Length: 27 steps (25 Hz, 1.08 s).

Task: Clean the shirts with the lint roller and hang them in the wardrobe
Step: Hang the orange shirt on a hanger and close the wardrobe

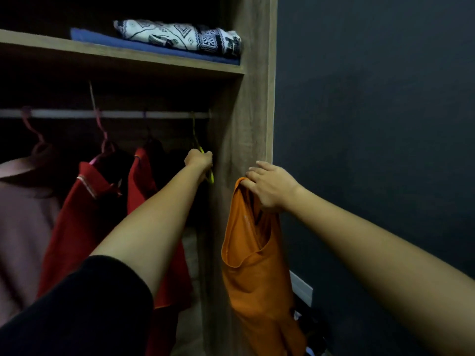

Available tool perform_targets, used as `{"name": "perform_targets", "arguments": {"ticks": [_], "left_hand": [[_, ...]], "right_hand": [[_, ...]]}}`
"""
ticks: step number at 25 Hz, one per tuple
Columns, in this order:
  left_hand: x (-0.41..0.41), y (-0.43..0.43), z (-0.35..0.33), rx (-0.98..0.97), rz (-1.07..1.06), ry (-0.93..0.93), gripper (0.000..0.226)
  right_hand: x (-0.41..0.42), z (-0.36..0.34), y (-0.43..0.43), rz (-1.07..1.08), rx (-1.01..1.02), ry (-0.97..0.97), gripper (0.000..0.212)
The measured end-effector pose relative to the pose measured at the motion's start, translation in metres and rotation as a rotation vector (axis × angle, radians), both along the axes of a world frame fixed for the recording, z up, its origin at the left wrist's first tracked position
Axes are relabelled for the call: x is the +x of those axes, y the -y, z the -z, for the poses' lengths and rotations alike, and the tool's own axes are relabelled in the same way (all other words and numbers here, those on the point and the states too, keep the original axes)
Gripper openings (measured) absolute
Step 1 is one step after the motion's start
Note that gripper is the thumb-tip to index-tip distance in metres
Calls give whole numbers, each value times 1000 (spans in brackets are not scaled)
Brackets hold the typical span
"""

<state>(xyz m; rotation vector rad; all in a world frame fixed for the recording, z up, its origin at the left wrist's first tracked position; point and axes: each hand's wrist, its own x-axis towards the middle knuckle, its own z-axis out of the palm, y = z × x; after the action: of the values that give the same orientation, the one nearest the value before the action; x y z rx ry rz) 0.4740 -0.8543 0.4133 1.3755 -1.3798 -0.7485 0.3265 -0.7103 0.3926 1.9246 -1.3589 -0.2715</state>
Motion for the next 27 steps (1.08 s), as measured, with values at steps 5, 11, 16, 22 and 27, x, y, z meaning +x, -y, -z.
{"name": "perform_targets", "arguments": {"ticks": [5, 11, 16, 22, 27], "left_hand": [[-15, -2, -16, -52, -113, -70, 37], [-5, -19, -17, -103, -259, 39, 48], [6, -58, 21, -194, -349, 150, 41], [46, -121, 97, -270, -395, 242, 33], [120, -164, 119, -237, -491, 323, 26]], "right_hand": [[-4, 6, 5, 18, -45, -45, 64], [-3, 6, 6, 21, -62, -55, 65], [-1, 9, 9, 26, -66, -26, 65], [10, 14, 5, 80, -43, 51, 62], [25, 29, -10, 92, 127, 294, 66]]}}
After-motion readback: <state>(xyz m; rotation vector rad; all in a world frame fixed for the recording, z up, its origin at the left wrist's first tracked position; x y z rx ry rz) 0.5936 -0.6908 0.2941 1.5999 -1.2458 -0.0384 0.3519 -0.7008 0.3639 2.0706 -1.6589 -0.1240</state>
